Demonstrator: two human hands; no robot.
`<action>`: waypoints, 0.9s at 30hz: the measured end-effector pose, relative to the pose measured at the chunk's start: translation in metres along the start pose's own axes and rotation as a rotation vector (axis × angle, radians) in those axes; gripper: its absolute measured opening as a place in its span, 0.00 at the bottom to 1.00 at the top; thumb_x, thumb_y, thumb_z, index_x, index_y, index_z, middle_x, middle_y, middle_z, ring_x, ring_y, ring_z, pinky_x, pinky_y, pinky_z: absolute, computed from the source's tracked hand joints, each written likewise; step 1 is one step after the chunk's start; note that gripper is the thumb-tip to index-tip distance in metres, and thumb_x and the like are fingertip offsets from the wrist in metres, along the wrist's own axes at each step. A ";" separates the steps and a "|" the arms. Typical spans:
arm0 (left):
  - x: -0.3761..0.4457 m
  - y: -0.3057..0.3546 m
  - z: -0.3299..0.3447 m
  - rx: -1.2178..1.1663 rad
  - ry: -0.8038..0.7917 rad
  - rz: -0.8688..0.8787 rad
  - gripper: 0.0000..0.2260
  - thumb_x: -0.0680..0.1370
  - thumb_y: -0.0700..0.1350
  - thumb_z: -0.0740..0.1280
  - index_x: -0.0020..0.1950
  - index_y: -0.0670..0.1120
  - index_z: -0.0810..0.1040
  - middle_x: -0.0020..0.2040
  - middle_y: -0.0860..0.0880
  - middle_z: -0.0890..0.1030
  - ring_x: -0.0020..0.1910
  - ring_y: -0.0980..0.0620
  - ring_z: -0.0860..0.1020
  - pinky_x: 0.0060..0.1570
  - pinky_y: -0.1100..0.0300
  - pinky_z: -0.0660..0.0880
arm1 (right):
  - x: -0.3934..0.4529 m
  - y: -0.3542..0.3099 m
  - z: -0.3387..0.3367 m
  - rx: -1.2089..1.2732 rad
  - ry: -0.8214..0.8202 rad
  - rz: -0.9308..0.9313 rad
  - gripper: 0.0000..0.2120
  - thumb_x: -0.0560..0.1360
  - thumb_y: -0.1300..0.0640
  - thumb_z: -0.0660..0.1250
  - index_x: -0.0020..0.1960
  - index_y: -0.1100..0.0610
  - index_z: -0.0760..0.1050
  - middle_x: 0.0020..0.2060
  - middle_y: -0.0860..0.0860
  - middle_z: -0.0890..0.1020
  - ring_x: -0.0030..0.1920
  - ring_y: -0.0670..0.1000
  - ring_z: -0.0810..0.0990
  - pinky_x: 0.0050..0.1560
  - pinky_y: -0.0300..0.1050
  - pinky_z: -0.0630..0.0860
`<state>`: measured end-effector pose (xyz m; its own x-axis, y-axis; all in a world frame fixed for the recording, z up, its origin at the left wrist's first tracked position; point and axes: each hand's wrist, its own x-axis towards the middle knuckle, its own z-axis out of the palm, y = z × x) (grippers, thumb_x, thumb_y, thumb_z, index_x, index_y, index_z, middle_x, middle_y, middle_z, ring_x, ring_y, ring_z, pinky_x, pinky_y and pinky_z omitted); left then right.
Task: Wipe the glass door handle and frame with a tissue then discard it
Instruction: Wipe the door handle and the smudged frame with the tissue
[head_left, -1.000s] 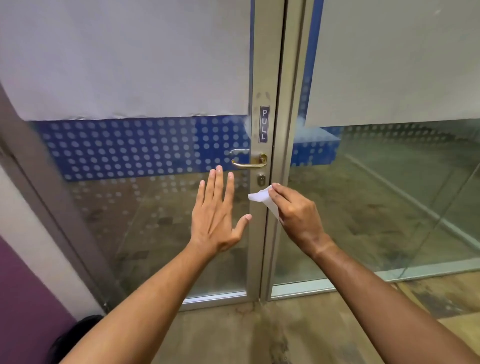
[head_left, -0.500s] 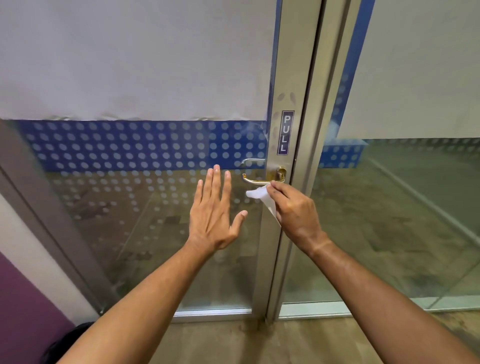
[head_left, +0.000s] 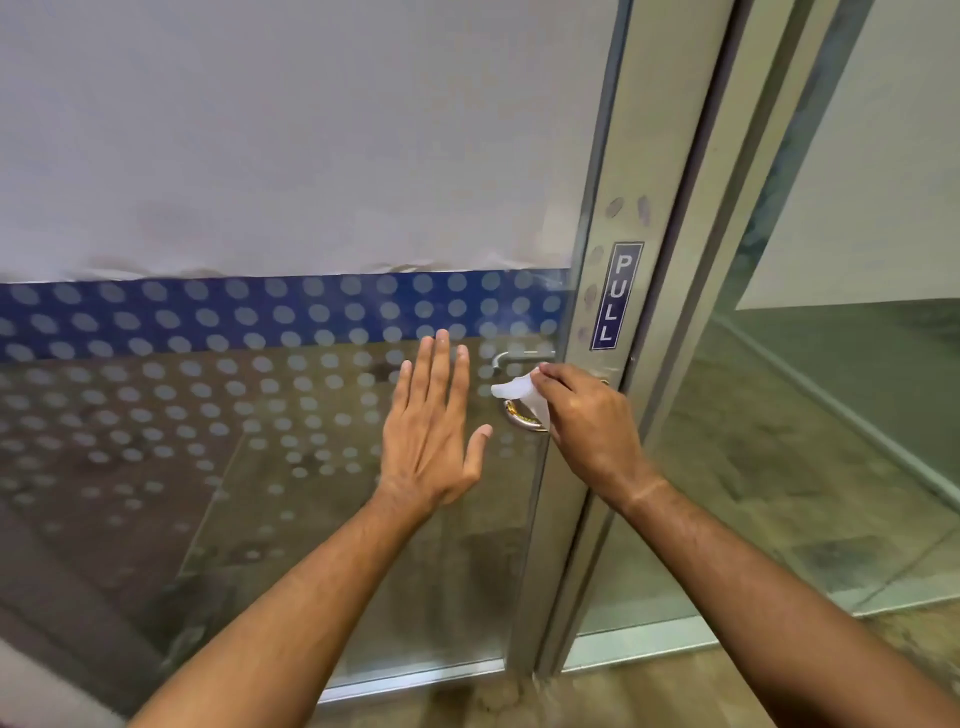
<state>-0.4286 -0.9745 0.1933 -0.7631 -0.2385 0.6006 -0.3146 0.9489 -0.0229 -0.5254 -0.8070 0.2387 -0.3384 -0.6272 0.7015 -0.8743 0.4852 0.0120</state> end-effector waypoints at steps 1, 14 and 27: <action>0.004 -0.002 0.005 -0.003 0.013 0.012 0.41 0.76 0.58 0.58 0.81 0.40 0.44 0.81 0.39 0.41 0.80 0.42 0.41 0.79 0.45 0.46 | 0.003 -0.002 0.005 -0.004 -0.047 0.010 0.15 0.67 0.67 0.75 0.53 0.63 0.82 0.48 0.58 0.84 0.46 0.58 0.84 0.37 0.49 0.82; 0.031 -0.020 0.040 0.000 0.211 0.125 0.32 0.78 0.48 0.55 0.79 0.38 0.51 0.80 0.39 0.47 0.80 0.44 0.44 0.79 0.49 0.42 | -0.009 -0.033 0.045 0.020 -0.248 0.125 0.19 0.75 0.50 0.66 0.57 0.63 0.80 0.55 0.60 0.83 0.56 0.56 0.82 0.56 0.47 0.79; 0.053 -0.025 0.067 0.077 0.339 0.123 0.39 0.79 0.52 0.58 0.80 0.41 0.37 0.79 0.43 0.33 0.79 0.46 0.35 0.78 0.49 0.35 | -0.020 -0.029 0.057 -0.103 -0.181 0.039 0.20 0.70 0.67 0.61 0.60 0.66 0.79 0.58 0.61 0.81 0.59 0.58 0.81 0.58 0.52 0.79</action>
<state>-0.4989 -1.0249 0.1717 -0.5712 -0.0294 0.8202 -0.2840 0.9447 -0.1639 -0.5130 -0.8430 0.1833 -0.4360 -0.7016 0.5636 -0.8225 0.5648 0.0668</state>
